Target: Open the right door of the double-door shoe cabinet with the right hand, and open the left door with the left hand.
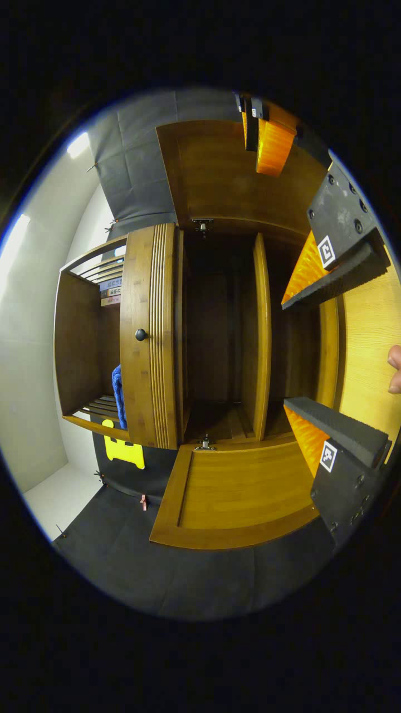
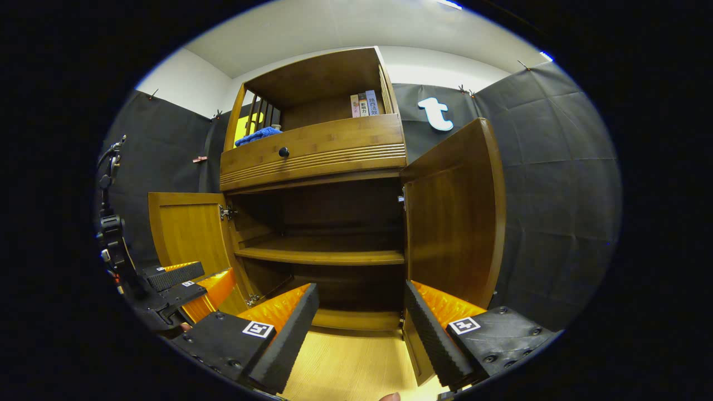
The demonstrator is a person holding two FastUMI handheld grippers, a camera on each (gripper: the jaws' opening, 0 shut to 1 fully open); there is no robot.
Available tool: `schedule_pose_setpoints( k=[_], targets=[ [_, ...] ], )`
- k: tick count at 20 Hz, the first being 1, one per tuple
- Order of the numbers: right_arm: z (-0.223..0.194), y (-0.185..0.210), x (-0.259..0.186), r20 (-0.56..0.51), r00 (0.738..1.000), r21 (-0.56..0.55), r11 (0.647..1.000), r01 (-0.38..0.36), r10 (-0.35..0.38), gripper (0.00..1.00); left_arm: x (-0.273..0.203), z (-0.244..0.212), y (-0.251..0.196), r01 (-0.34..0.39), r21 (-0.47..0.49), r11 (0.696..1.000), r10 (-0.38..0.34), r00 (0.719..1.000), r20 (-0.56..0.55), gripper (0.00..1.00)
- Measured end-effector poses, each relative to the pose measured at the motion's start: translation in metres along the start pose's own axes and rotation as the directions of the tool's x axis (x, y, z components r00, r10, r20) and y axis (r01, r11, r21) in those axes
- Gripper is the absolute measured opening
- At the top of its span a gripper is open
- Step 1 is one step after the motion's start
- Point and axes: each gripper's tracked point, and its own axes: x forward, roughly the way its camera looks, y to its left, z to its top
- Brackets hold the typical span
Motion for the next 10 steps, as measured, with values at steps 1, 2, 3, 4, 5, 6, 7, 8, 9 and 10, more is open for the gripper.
schedule_pose_setpoints(
  k=[1,2,3,4,5,6,7,8,9,10],
  targets=[
    [-0.0007,-0.0004,0.0005,-0.002,1.000,-0.001,1.000,0.001,-0.001,0.98,0.0011,0.0006,0.0000,0.001,-0.001,1.000,-0.001,1.000,0.001,0.99],
    [-0.0017,-0.0007,0.0000,-0.004,1.000,-0.001,1.000,0.002,-0.002,0.98,0.0008,0.0008,0.0001,0.002,-0.003,1.000,-0.002,1.000,0.000,0.99],
    [-0.0017,-0.0005,0.0008,-0.006,1.000,-0.002,1.000,0.002,-0.002,0.98,0.0009,0.0001,0.0013,0.000,-0.003,1.000,0.000,1.000,-0.001,0.97],
    [-0.0028,-0.0004,0.0008,-0.008,1.000,-0.002,1.000,0.002,-0.002,0.98,0.0010,-0.0003,0.0025,-0.001,-0.001,1.000,0.001,1.000,0.000,0.99],
    [-0.0030,0.0000,0.0006,-0.010,1.000,0.000,1.000,0.002,-0.002,0.98,0.0017,-0.0005,0.0022,-0.001,0.000,1.000,0.001,1.000,0.001,0.99],
    [-0.0034,-0.0001,0.0007,-0.010,1.000,0.001,1.000,0.001,-0.001,0.98,0.0018,-0.0002,0.0020,0.001,0.000,1.000,-0.001,1.000,0.002,0.99],
    [-0.0031,0.0004,0.0012,-0.011,1.000,0.001,1.000,0.001,-0.001,0.98,0.0019,-0.0003,0.0019,0.001,0.002,1.000,-0.001,1.000,0.002,0.99],
    [-0.0037,0.0004,0.0013,-0.011,1.000,0.000,1.000,0.001,-0.001,0.98,0.0019,0.0004,0.0020,0.002,0.002,1.000,-0.002,1.000,0.003,0.99],
    [-0.0032,0.0004,0.0016,-0.011,1.000,0.001,1.000,0.002,-0.002,0.98,0.0026,-0.0011,0.0013,0.003,0.004,1.000,-0.003,1.000,0.002,0.99],
    [-0.0032,0.0002,0.0008,-0.011,1.000,0.002,1.000,0.002,-0.002,0.98,0.0028,-0.0006,0.0016,0.005,0.006,1.000,-0.005,1.000,0.003,0.96]
  ],
)
